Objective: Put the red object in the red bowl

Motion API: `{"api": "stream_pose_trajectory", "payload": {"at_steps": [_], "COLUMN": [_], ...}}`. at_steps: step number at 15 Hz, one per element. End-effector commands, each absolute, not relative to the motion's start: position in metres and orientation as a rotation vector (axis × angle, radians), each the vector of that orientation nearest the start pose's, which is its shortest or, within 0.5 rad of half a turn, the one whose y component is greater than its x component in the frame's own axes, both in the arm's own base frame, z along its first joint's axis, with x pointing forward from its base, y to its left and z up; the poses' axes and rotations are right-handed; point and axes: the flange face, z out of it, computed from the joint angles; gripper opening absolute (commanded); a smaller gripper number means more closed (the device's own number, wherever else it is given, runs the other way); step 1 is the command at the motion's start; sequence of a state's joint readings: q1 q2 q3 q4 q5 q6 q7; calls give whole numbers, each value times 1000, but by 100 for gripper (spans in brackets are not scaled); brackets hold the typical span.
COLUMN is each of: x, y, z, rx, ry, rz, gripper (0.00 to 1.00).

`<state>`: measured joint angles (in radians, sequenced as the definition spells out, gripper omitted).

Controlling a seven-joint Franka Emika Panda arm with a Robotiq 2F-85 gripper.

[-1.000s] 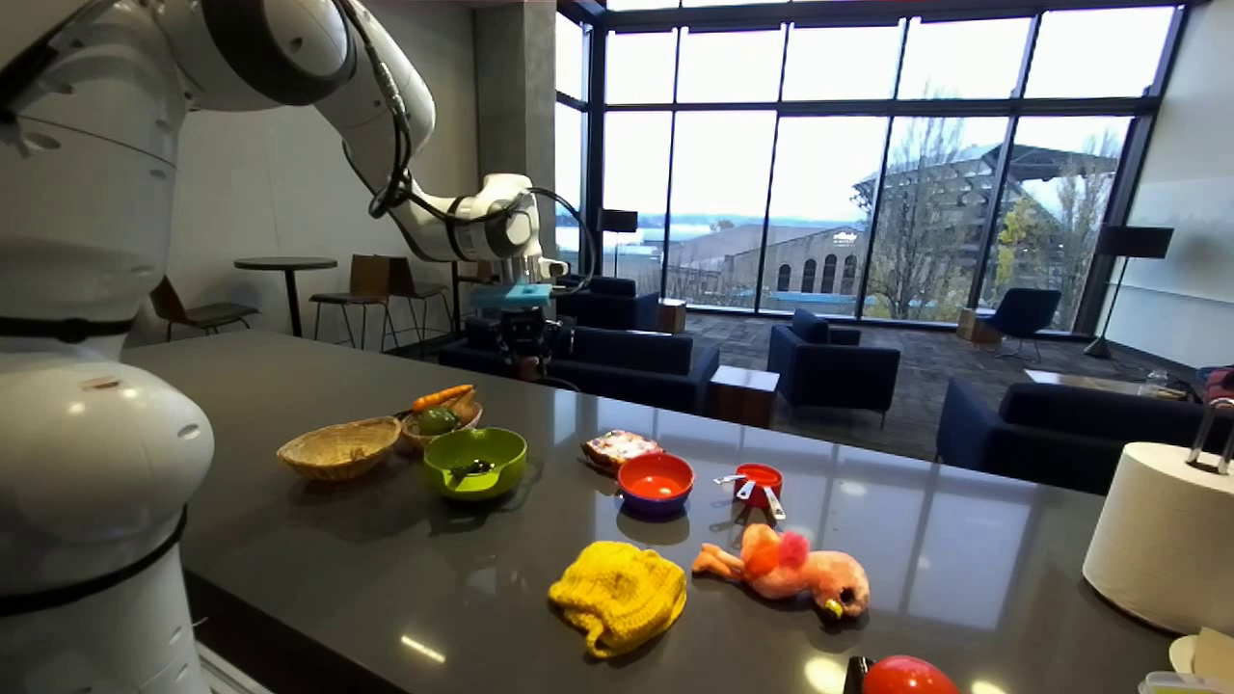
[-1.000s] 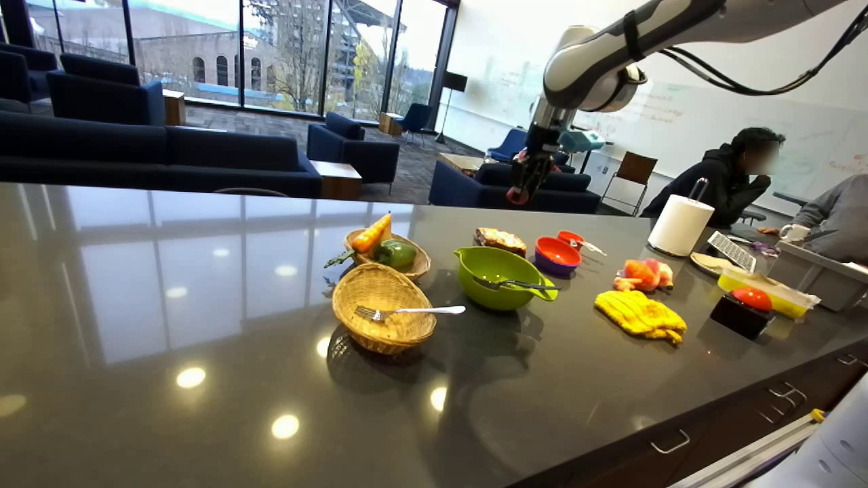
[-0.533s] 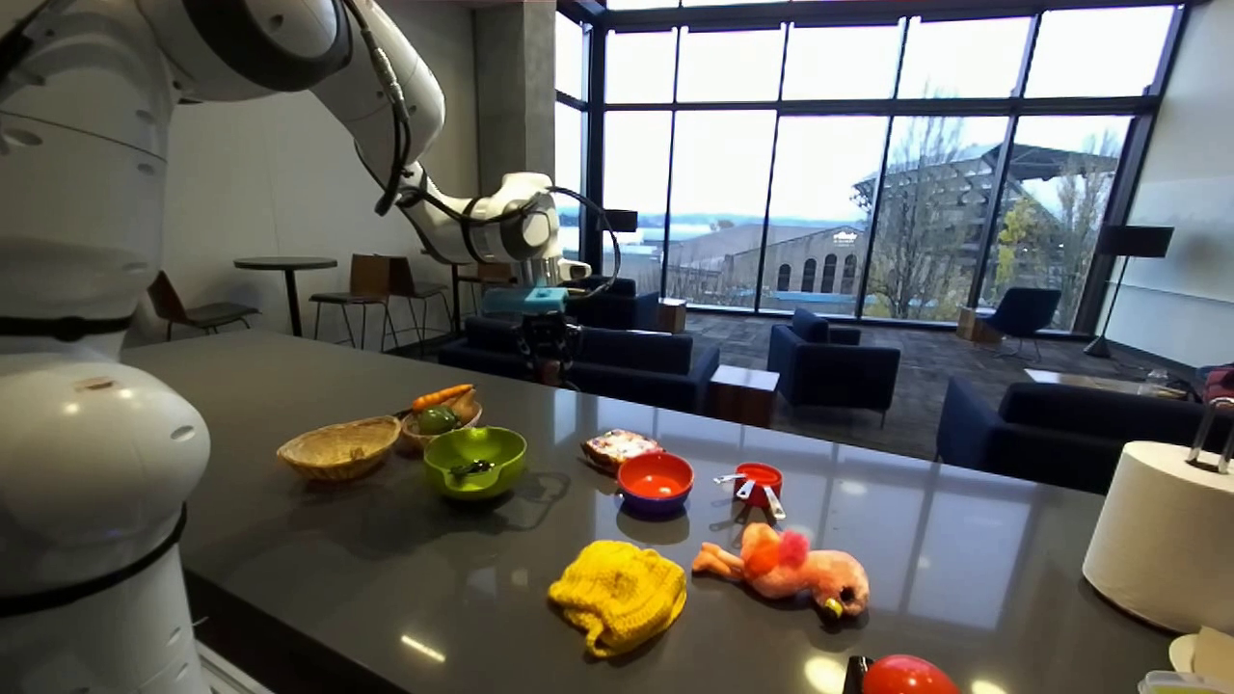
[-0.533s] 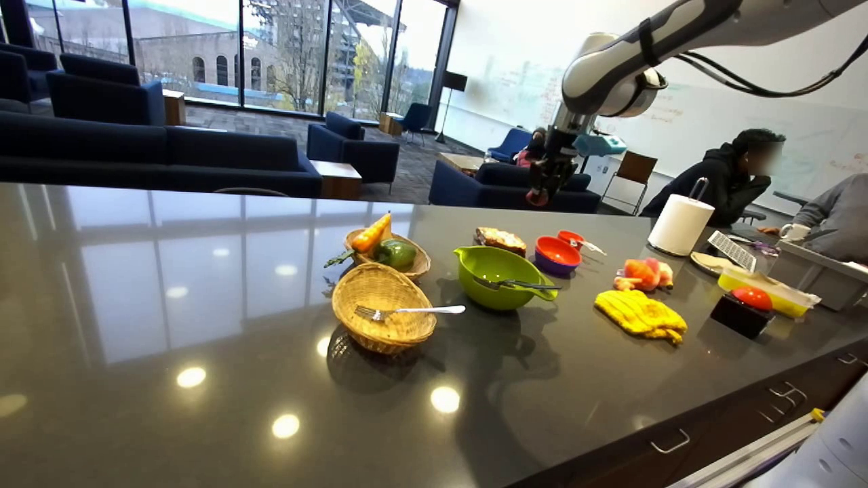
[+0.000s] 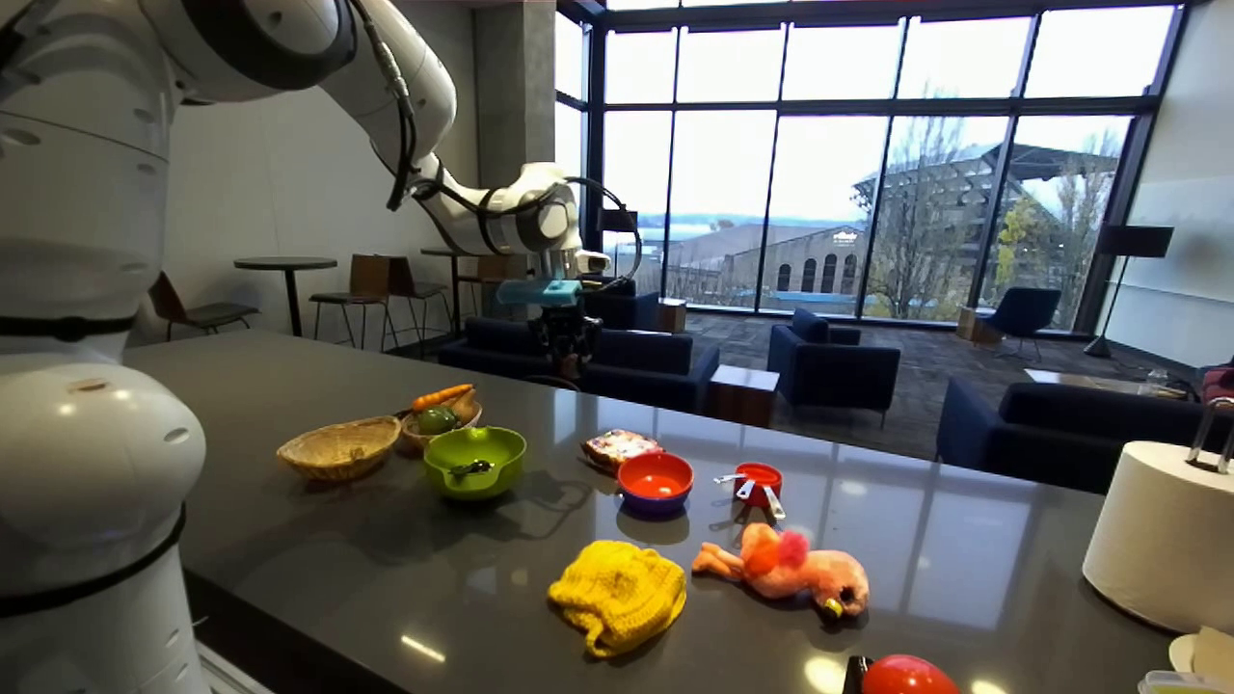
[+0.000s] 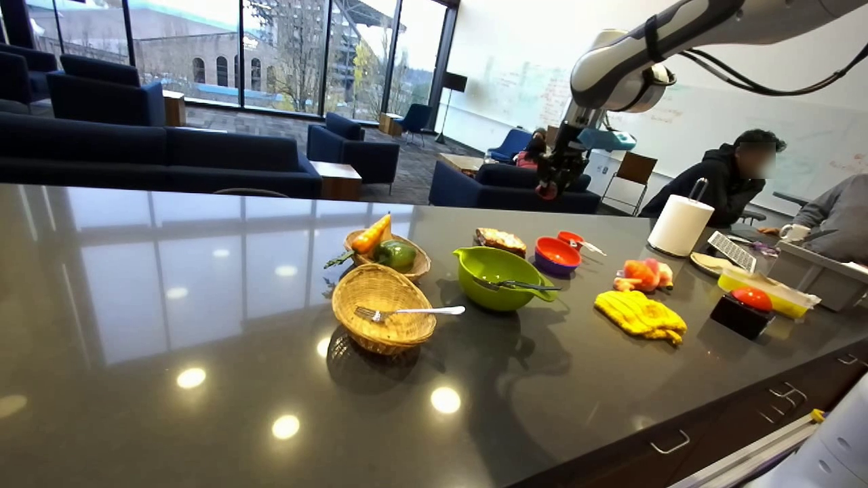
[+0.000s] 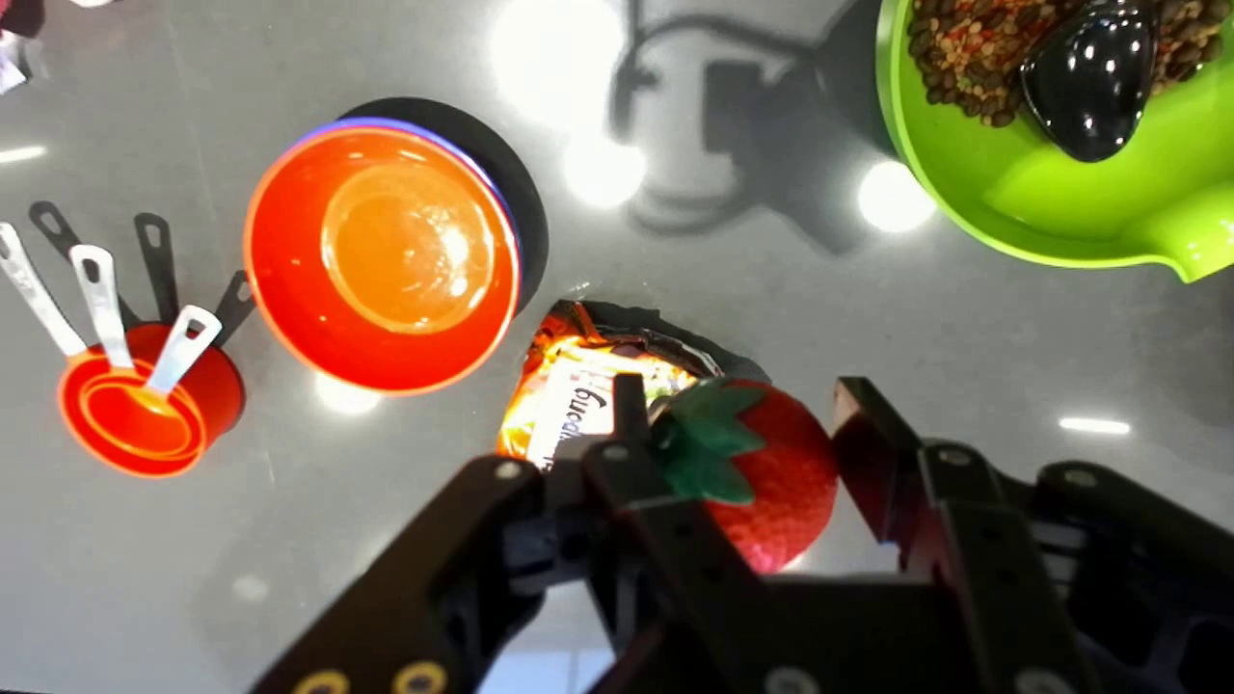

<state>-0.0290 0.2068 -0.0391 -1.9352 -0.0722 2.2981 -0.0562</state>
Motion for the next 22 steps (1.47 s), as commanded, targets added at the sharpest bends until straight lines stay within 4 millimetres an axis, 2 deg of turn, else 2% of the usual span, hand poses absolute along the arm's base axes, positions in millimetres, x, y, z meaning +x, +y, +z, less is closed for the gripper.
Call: {"api": "stream_pose_trajectory", "payload": {"at_steps": [1,5,11,21,22], "x": [624,627,630,626,628], "y": [-57,-72,-85,-85,-84], "z": [411,422,429,433,427], "rx": [-3196,-3190,-3179,-3172,-3183], "ry": [55,145,239,311,276], "rz": [-238,-260,-287,-310,-297], "gripper": [26,26,26,26,51]}}
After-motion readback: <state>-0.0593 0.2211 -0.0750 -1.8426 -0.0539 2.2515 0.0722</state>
